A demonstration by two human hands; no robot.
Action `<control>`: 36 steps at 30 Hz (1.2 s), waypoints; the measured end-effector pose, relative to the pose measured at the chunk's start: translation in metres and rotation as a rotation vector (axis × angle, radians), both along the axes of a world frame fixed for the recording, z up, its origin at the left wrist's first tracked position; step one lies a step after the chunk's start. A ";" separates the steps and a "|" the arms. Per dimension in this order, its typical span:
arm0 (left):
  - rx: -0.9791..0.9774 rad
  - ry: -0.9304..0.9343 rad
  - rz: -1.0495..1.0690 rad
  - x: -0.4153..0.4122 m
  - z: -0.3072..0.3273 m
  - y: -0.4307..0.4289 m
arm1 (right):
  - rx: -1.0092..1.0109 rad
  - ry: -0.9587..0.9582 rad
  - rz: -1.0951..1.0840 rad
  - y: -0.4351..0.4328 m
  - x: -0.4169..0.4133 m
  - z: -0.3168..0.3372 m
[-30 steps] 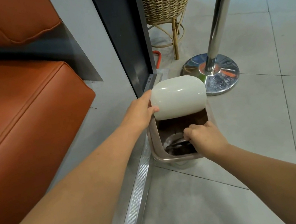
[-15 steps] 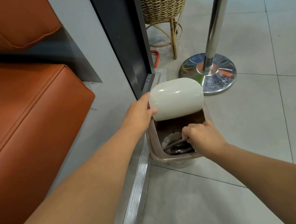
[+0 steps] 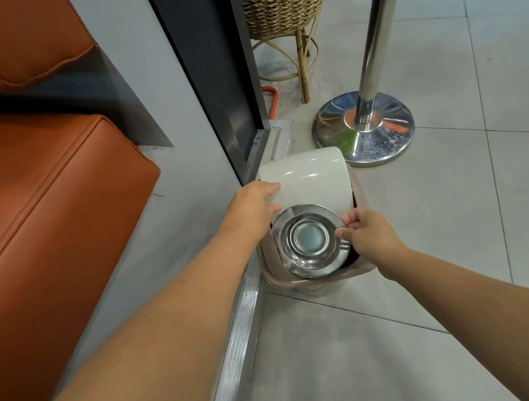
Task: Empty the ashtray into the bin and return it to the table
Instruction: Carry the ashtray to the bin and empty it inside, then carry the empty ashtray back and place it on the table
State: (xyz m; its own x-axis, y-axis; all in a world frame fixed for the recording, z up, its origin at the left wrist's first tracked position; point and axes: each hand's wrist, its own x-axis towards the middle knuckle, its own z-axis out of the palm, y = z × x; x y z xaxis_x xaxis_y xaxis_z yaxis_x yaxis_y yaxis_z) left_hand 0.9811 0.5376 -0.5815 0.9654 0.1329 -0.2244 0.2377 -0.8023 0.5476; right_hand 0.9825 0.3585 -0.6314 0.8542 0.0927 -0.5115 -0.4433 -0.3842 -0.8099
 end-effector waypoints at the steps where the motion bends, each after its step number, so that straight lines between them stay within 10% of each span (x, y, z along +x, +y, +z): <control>1: 0.023 -0.001 -0.016 0.000 -0.001 0.000 | 0.005 0.018 -0.019 -0.001 0.000 -0.001; 10: 0.083 0.002 -0.015 -0.004 -0.009 0.001 | 0.105 0.053 -0.196 -0.006 0.003 0.006; 21: -0.593 0.092 0.571 -0.049 0.002 -0.014 | 0.284 0.151 -0.242 -0.007 -0.004 0.048; 36: -0.683 0.021 0.767 -0.134 0.209 -0.024 | 0.247 0.140 -0.043 -0.004 -0.053 0.259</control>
State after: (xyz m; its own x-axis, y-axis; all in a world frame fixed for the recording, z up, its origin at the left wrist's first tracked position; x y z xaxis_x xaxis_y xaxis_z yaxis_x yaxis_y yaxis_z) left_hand 0.8473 0.5134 -0.3723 0.6693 0.5502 -0.4993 0.5697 0.0514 0.8203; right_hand 0.9291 0.3547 -0.3727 0.7826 0.1944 -0.5914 -0.5694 -0.1607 -0.8062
